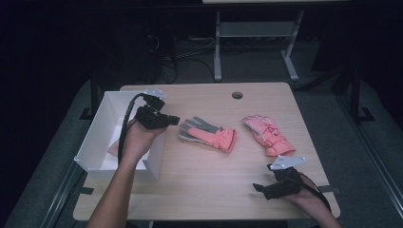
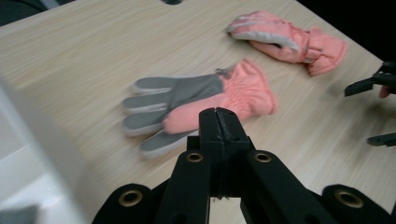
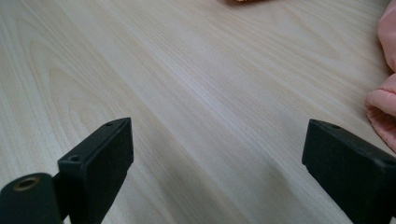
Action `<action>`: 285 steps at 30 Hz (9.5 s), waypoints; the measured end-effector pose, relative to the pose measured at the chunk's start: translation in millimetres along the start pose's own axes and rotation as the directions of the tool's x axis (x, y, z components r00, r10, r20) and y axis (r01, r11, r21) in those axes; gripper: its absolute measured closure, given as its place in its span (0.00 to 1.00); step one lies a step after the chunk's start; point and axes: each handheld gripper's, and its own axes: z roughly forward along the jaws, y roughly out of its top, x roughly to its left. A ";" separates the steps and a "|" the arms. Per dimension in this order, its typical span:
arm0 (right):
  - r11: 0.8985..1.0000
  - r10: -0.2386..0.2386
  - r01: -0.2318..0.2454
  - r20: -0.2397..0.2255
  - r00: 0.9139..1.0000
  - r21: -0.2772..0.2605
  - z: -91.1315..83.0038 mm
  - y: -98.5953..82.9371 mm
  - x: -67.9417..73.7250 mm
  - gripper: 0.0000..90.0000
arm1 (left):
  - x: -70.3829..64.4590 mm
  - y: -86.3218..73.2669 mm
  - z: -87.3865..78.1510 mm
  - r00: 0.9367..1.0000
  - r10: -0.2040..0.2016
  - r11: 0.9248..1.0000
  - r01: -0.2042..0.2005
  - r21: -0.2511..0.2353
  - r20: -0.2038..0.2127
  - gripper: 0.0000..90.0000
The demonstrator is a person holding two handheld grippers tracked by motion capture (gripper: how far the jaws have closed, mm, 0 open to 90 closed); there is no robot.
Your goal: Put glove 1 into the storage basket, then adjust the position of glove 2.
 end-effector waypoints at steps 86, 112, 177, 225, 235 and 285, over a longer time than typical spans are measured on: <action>1.000 -0.007 0.007 -0.013 1.000 -0.003 -1.9 -0.8 -1.0 0.10 | -69.3 -61.4 97.6 0.981 0.056 0.986 -0.083 0.144 0.185 1.00; 1.000 -0.002 0.002 -0.016 1.000 -0.003 -3.1 -1.0 -0.2 0.10 | -47.3 -35.5 167.7 0.994 0.019 0.976 -0.042 0.215 0.110 1.00; 0.990 0.137 -0.138 0.053 0.989 0.025 -46.6 -9.7 -27.0 0.21 | -84.3 -111.9 109.5 0.939 0.229 0.960 -0.262 0.102 0.255 0.32; 0.975 0.193 -0.206 0.140 0.971 0.083 34.0 70.7 -132.2 0.70 | -60.5 -137.7 91.0 0.955 0.223 0.970 -0.237 0.056 0.196 0.17; 0.980 0.172 -0.184 0.137 0.976 0.077 28.1 71.0 -134.4 0.99 | -59.4 -138.1 91.8 0.956 0.220 0.970 -0.236 0.064 0.193 0.17; 0.987 0.154 -0.152 -0.027 0.988 0.059 -19.2 96.2 2.4 0.99 | -61.7 -137.3 91.2 0.956 0.223 0.968 -0.240 0.070 0.191 0.17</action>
